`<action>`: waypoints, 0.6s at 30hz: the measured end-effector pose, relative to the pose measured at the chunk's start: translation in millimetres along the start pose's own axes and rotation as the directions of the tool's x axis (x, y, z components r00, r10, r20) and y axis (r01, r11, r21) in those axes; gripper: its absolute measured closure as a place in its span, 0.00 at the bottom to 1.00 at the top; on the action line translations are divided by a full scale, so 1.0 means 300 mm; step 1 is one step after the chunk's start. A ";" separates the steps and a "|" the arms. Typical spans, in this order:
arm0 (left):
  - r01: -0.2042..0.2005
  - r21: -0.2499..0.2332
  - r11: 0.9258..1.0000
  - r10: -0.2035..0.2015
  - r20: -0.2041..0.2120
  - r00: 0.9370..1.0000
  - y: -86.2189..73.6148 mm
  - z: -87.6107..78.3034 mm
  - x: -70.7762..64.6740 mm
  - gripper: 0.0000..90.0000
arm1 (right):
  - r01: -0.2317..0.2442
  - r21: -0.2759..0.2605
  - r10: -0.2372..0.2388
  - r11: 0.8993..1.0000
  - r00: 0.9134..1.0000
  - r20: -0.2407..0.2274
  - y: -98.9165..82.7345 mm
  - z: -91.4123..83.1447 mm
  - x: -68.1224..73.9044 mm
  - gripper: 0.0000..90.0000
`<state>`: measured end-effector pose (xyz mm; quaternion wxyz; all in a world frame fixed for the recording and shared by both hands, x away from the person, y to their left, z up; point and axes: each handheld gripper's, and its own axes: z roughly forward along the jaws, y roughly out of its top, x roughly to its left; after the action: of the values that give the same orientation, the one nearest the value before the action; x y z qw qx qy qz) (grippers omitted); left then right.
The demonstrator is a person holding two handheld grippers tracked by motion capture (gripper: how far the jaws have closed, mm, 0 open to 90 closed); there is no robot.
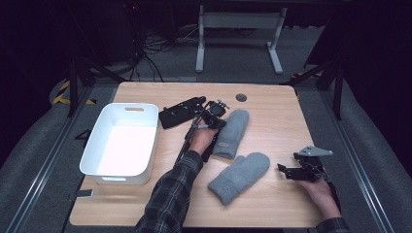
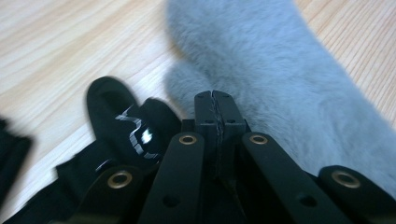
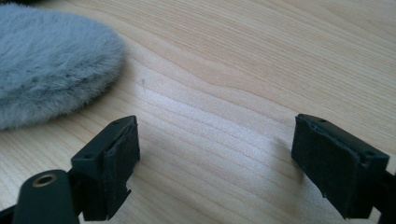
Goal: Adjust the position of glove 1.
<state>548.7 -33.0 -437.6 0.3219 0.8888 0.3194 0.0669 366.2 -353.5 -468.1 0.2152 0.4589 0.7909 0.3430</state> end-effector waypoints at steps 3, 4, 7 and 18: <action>-0.029 0.012 1.000 0.029 0.007 1.000 0.019 0.023 -0.020 1.00 | -0.001 0.000 0.001 1.000 1.000 0.000 0.000 0.000 0.000 0.18; -0.033 0.016 0.999 0.033 0.005 0.999 0.026 0.030 -0.028 1.00 | 0.000 0.000 0.000 1.000 1.000 0.000 0.000 0.000 0.000 0.18; -0.059 0.019 0.998 0.059 0.023 0.998 0.046 0.049 -0.050 1.00 | -0.001 0.000 0.001 1.000 1.000 0.000 0.000 0.000 0.000 0.18; -0.080 -0.013 0.997 0.081 0.074 0.994 0.093 0.044 -0.107 0.92 | -0.001 0.001 0.001 1.000 1.000 0.001 0.001 0.000 -0.001 0.18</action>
<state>542.5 -76.0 -428.0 0.3350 0.9012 0.2707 0.0482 366.3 -353.7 -467.9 0.2153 0.4596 0.7907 0.3422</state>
